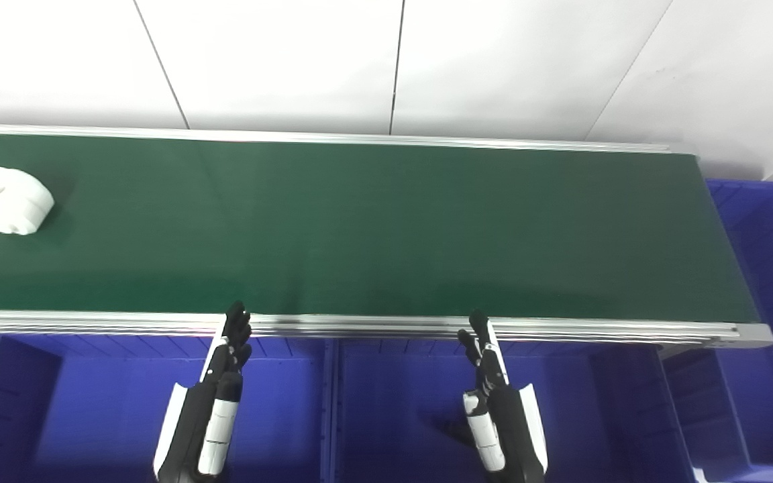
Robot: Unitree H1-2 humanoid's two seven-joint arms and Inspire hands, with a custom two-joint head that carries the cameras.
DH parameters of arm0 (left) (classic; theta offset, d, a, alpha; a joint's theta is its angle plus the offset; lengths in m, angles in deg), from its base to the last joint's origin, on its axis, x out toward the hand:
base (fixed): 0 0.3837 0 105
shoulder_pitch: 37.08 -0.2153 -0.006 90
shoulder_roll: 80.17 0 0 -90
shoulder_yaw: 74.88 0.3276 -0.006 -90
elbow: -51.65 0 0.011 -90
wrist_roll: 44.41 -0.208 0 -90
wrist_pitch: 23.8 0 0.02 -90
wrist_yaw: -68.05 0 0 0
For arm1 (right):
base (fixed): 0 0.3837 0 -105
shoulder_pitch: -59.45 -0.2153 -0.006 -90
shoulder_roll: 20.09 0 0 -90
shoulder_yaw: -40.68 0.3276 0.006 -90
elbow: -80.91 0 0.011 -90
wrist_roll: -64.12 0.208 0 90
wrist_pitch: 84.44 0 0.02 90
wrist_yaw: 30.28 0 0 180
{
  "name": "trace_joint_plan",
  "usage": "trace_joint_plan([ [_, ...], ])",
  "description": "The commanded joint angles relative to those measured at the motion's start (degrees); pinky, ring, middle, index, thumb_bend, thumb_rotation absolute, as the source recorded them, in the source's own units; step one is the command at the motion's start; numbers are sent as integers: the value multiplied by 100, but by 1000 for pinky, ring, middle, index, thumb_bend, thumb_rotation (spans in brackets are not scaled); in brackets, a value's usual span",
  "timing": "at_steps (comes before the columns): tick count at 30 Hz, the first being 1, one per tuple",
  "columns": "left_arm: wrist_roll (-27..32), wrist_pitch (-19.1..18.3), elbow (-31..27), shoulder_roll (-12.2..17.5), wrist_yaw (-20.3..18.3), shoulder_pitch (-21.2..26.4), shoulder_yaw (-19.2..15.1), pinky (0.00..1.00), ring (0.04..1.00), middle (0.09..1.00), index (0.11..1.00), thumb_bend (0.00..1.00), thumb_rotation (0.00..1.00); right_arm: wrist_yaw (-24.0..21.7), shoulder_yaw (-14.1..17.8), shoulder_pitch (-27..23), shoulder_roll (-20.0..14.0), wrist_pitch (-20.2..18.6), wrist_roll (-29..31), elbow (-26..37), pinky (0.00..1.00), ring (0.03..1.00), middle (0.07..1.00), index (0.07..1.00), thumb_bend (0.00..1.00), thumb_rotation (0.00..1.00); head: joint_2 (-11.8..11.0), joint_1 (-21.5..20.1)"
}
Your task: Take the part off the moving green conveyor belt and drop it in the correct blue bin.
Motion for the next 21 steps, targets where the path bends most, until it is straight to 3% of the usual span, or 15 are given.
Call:
trace_joint_plan([
  [1,99,47,-168,23,-50,-85,37,1000,1000,1000,1000,591,1000,-92,-320,-20,445,9,56,293,980,968,998,1000,831,1000,-15,37],
  [8,157,-10,-253,18,-11,-203,31,1000,1000,1000,1000,591,1000,-153,-299,-186,337,203,-266,110,998,984,1000,998,809,1000,-48,159],
  [21,173,14,-130,2,-29,-87,31,1000,1000,1000,1000,615,1000,-104,-253,-311,363,302,-153,-43,1000,989,1000,1000,794,1000,-117,249],
])
